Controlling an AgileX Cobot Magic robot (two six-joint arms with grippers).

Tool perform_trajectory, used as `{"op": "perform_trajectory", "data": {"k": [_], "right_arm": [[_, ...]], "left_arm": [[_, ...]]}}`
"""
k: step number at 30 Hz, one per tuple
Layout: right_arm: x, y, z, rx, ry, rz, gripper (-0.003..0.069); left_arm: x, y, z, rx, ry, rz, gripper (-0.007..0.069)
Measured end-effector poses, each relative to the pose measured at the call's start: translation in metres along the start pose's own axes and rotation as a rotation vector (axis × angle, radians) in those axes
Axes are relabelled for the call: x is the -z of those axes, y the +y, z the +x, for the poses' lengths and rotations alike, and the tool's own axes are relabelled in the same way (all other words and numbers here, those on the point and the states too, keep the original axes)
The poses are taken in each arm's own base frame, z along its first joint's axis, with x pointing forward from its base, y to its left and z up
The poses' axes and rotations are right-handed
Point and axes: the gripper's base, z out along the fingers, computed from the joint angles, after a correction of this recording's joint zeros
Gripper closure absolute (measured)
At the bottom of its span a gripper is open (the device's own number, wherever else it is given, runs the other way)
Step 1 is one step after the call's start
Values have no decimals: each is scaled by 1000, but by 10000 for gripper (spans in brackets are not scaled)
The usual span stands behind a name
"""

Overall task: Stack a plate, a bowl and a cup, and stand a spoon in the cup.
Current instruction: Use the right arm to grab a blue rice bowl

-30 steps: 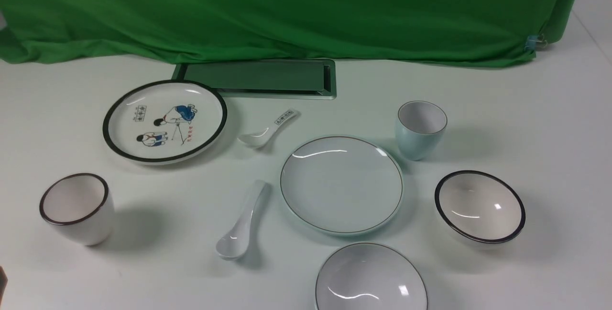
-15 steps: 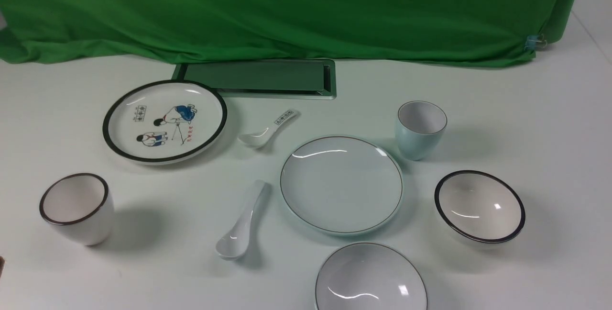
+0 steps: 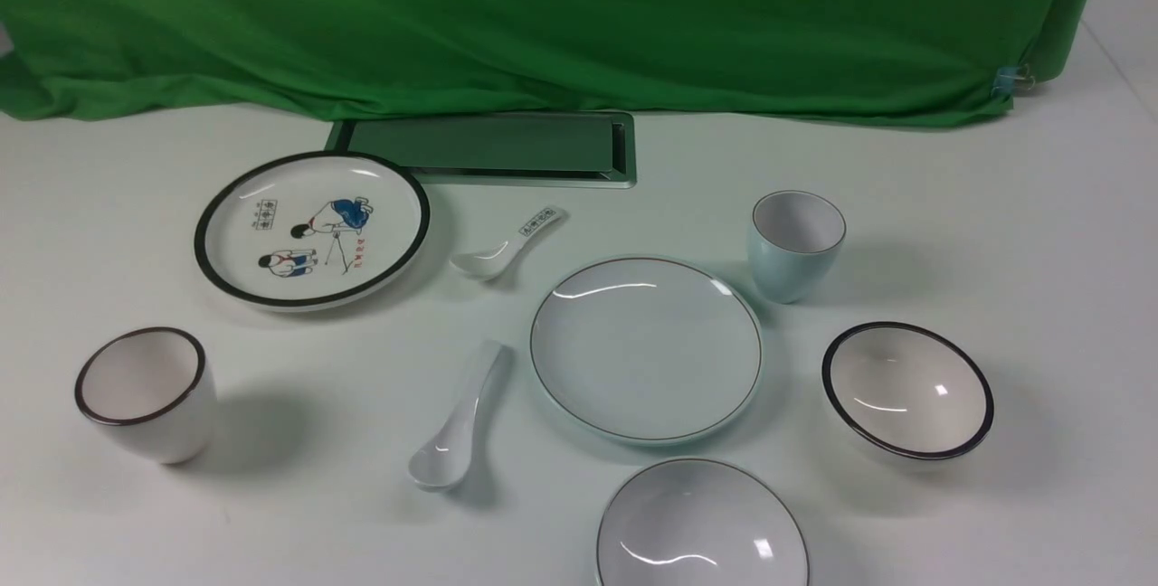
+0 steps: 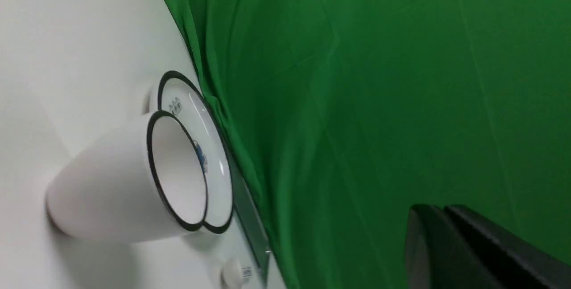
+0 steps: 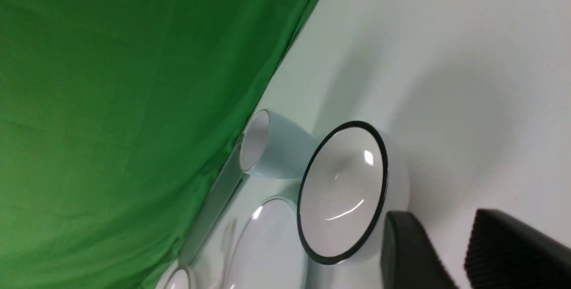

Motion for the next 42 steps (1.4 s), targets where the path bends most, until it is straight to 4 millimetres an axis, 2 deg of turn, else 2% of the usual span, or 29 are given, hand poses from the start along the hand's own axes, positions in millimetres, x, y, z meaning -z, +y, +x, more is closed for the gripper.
{"op": "perform_trajectory", "data": {"k": [5, 7, 10, 11, 14, 16, 19, 21, 22, 23, 25, 27, 31, 35, 38, 39, 41, 42], "right_arm": [[0, 2, -2, 212, -21, -22, 417], [1, 6, -4, 295, -33, -34, 417], [8, 24, -15, 472, -75, -72, 444], [8, 25, -15, 496, -78, -74, 449], [11, 48, -29, 675, -85, -70, 566], [10, 58, -35, 757, -66, -55, 615], [-3, 85, -50, 977, 65, 16, 649], [-12, 101, -59, 1060, 153, 46, 649], [-14, 102, -59, 1072, 175, 51, 649], [-25, 113, -64, 1107, 282, 74, 650], [-39, 125, -65, 1135, 402, 74, 651], [-54, 138, -59, 1194, 554, 46, 651], [-79, 153, -27, 1292, 853, -35, 650], [-99, 153, 10, 1332, 1044, -66, 622], [-111, 149, 35, 1331, 1129, -63, 535], [-112, 148, 36, 1328, 1133, -58, 535], [-124, 144, 52, 1322, 1159, -48, 410], [-127, 143, 56, 1317, 1161, -44, 370]], "left_arm": [[0, -5, -3, 47, -21, 26, 653], [1, -14, -6, 9, -31, 53, 653], [4, -35, -14, -152, -85, 137, 653], [5, -37, -15, -165, -92, 145, 653], [10, -59, -21, -405, -132, 208, 653], [12, -69, -23, -494, -132, 206, 653], [8, -94, -32, -724, -58, 63, 653], [-5, -101, -35, -866, 54, -66, 653], [-7, -102, -35, -882, 68, -77, 653], [-20, -111, -36, -1009, 196, -159, 653], [-36, -118, -34, -1120, 376, -228, 653], [-56, -122, -29, -1170, 586, -264, 653], [-88, -130, -6, -1209, 916, -196, 653], [-103, -131, 25, -1291, 1164, -93, 653], [-110, -124, 53, -1339, 1347, -56, 653], [-111, -122, 56, -1340, 1366, -60, 653], [-114, -115, 80, -1361, 1481, -32, 653], [-116, -112, 87, -1364, 1512, -31, 653]]}}
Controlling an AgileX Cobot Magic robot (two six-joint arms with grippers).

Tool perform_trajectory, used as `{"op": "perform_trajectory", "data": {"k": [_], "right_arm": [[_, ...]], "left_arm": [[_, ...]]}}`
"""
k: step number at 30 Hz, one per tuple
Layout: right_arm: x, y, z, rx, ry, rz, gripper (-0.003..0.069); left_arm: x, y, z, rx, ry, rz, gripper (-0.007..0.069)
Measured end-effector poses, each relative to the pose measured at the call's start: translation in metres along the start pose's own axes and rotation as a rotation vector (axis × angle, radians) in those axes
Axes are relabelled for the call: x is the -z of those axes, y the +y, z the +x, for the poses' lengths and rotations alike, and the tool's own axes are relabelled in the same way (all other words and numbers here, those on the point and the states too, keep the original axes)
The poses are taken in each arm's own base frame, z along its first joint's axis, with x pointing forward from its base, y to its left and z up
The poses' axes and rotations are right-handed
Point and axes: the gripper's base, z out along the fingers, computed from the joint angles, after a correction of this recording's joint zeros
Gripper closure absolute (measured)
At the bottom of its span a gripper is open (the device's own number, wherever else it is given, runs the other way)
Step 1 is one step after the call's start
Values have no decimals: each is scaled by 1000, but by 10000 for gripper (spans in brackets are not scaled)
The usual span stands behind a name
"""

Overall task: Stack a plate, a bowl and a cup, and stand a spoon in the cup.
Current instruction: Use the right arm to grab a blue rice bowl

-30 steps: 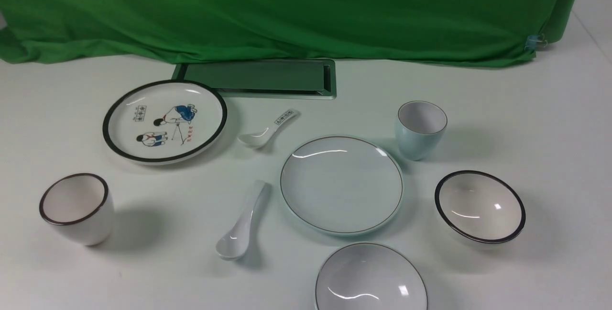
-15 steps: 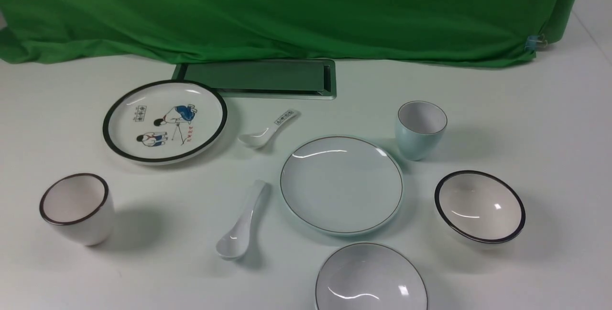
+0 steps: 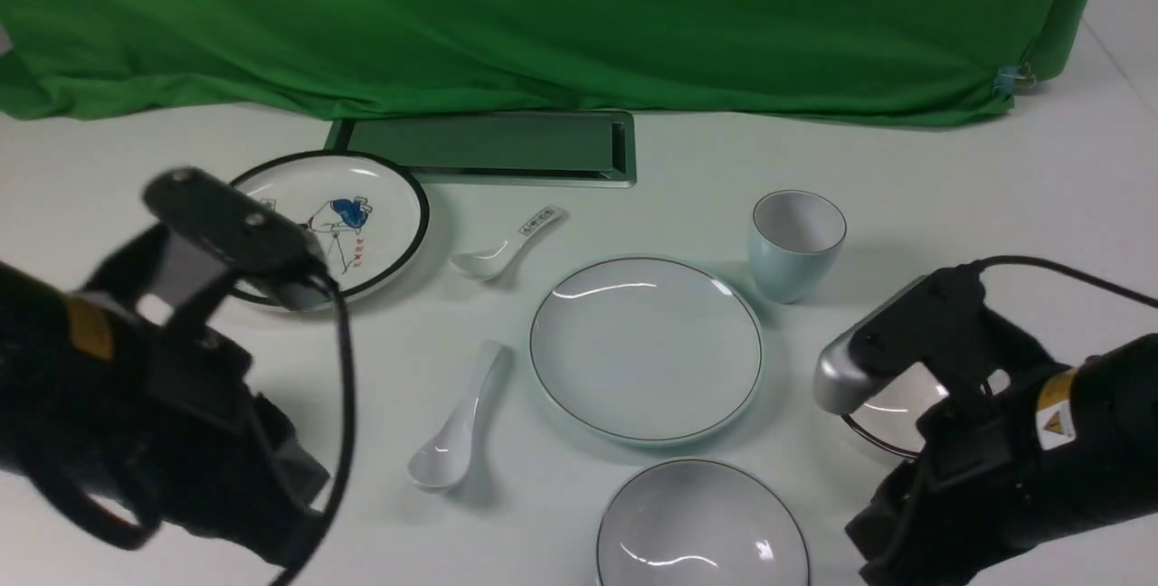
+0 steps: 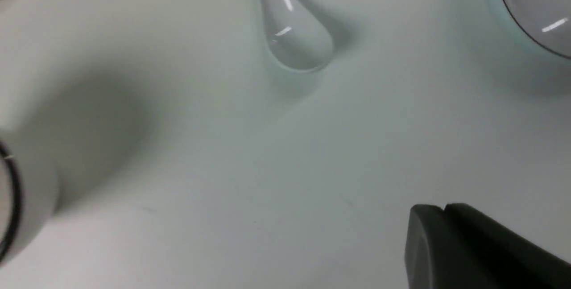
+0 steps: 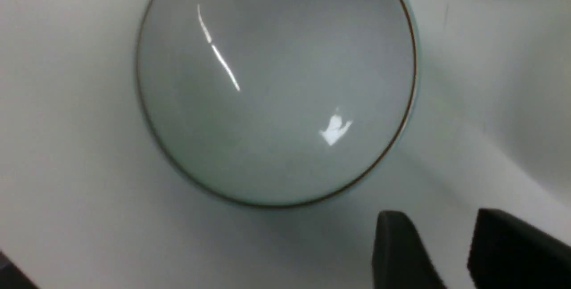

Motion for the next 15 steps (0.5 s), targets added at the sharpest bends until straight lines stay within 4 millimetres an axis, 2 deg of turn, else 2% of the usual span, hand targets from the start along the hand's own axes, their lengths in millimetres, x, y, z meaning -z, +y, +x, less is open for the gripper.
{"op": "perform_trajectory", "data": {"k": [2, 4, 7, 8, 9, 11, 12, 15], "right_arm": [[-14, -1, -5, -17, 7, 2, 276], [-26, -3, -9, -37, 10, 6, 227], [-50, -6, -13, -72, 31, 12, 201], [-58, -7, -14, -82, 38, 12, 200], [-58, -7, -14, -85, 33, 12, 200], [-79, -6, -15, -121, 57, -3, 210], [-80, -5, -15, -120, 59, -3, 213], [-96, -1, -15, -123, 89, -16, 312]], "left_arm": [[-12, -6, -5, -30, 29, 22, 653], [-20, -8, -8, -39, 43, 34, 653], [-28, -11, -12, -34, 44, 55, 653], [-29, -12, -12, -30, 43, 61, 653], [-29, -12, -13, -30, 43, 61, 653], [-29, -12, -13, -22, 38, 69, 653], [-29, -12, -13, -22, 38, 69, 653], [-29, -13, -13, -19, 37, 72, 653]]}}
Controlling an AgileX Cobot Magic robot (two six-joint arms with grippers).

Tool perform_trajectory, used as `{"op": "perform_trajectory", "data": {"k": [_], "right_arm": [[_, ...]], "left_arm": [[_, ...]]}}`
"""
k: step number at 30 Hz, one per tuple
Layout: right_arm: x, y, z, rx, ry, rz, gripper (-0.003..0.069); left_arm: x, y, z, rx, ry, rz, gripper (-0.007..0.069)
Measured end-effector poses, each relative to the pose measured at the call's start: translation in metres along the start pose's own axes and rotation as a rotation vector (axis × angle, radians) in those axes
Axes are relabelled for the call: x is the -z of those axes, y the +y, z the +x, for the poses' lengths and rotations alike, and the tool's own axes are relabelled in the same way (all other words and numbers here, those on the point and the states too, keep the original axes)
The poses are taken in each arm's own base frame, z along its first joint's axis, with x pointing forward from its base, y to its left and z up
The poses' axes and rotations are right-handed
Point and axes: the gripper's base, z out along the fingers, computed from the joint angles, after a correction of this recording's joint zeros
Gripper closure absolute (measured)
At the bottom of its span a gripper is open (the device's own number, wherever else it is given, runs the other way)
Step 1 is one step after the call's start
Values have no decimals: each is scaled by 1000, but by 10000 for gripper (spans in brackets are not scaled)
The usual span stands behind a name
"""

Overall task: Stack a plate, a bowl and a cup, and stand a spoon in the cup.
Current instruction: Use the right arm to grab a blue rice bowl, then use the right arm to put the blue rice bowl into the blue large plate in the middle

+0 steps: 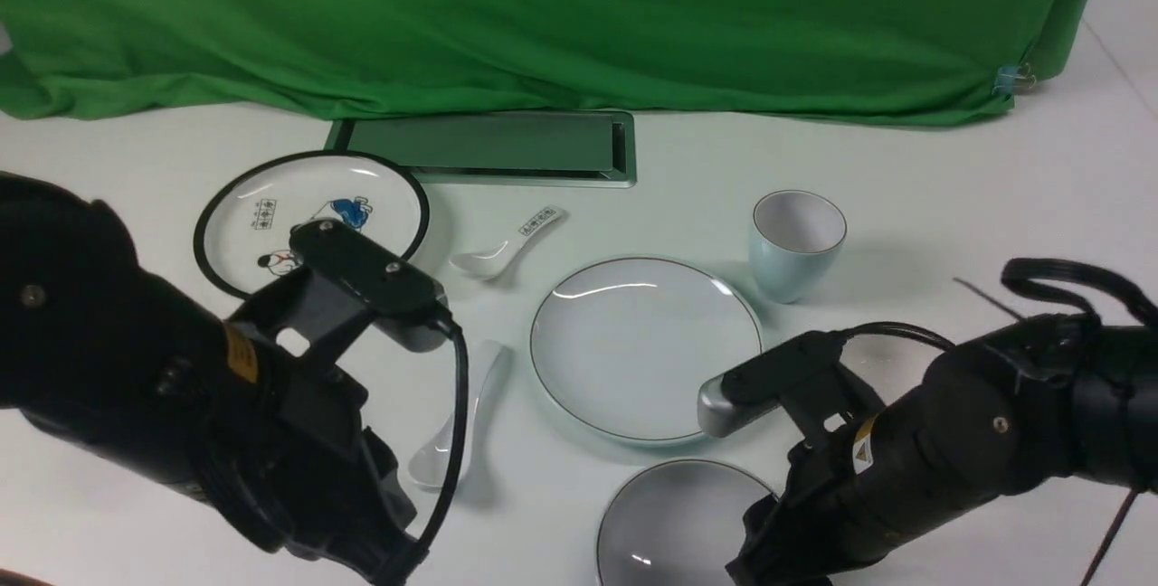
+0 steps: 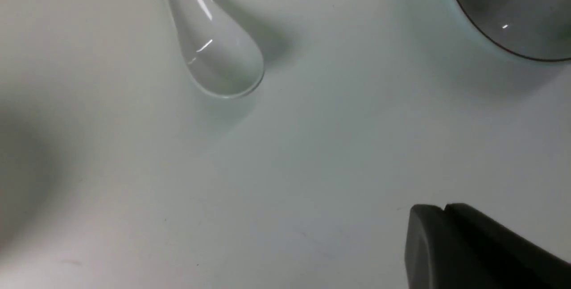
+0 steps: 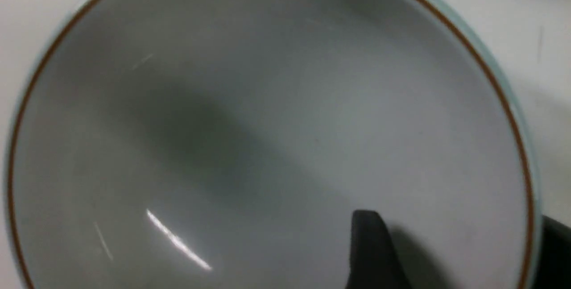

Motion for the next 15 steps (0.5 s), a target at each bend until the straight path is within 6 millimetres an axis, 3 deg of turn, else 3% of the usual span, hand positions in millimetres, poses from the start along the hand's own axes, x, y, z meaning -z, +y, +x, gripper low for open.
{"op": "perform_trajectory", "data": {"k": [1, 3, 5, 9, 12, 15], "right_arm": [[0, 1, 0, -1, 1, -2, 323], [3, 4, -8, 6, -10, -14, 480], [12, 7, -18, 22, -21, -31, 563], [34, -1, -46, 95, -55, -8, 577], [51, -16, -74, 76, -140, 23, 577], [56, -34, -100, 36, -195, 49, 577]], "left_arm": [[0, 0, 0, 0, 0, 0, 653], [0, 0, 1, 0, 7, 2, 653], [0, -1, 2, 0, 19, 6, 653], [0, 0, 4, -8, 44, 4, 653], [0, 0, 5, -14, 55, -1, 653], [0, 0, 5, -14, 55, -1, 653]]}}
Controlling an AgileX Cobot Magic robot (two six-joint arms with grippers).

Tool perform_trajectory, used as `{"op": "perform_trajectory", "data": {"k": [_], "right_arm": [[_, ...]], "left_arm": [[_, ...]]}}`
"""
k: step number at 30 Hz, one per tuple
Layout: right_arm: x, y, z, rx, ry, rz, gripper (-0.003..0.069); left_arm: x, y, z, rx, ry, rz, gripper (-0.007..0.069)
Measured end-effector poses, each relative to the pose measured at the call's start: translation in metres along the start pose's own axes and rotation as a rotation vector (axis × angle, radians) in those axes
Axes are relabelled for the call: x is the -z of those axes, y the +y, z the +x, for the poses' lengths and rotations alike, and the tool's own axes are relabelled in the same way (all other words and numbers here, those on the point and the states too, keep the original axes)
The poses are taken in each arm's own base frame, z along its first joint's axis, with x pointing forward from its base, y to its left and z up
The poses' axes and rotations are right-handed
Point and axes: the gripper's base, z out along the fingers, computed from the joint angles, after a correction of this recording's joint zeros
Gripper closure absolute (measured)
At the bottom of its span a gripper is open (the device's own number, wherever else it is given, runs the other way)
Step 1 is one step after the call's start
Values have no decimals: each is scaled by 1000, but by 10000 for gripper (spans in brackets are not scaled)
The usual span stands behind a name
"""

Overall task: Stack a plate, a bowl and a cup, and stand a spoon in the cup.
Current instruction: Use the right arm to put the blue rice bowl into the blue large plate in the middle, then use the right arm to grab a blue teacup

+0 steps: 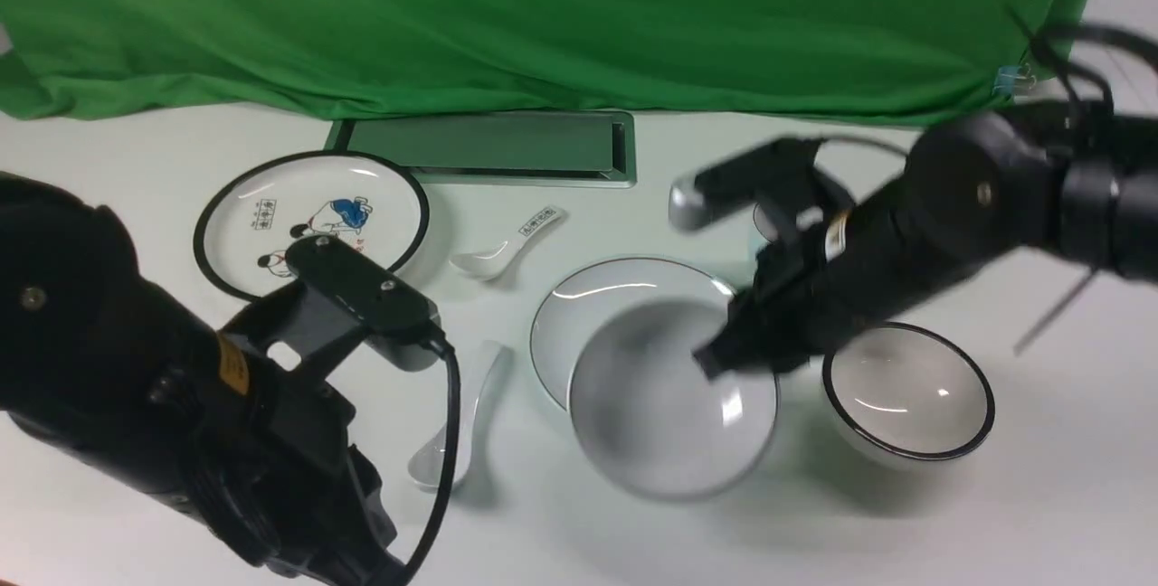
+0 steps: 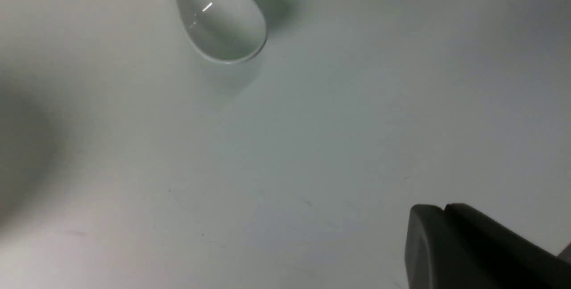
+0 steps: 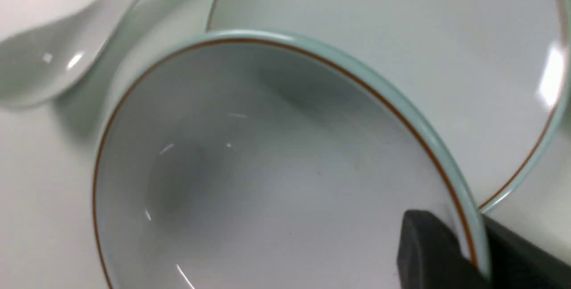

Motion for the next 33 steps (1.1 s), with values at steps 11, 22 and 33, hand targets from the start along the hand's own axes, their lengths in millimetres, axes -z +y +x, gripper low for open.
{"op": "perform_trajectory", "data": {"k": [11, 22, 33], "right_arm": [[-66, -24, -30, -129, 51, 13, 569], [-27, -31, -51, -10, 60, 112, 211], [17, -98, -59, -90, 17, 335, 192]], "left_arm": [[0, 6, -1, -42, -8, -67, 653], [1, 10, -1, -73, -7, -112, 653], [1, 12, -6, -78, -61, -131, 653]]}}
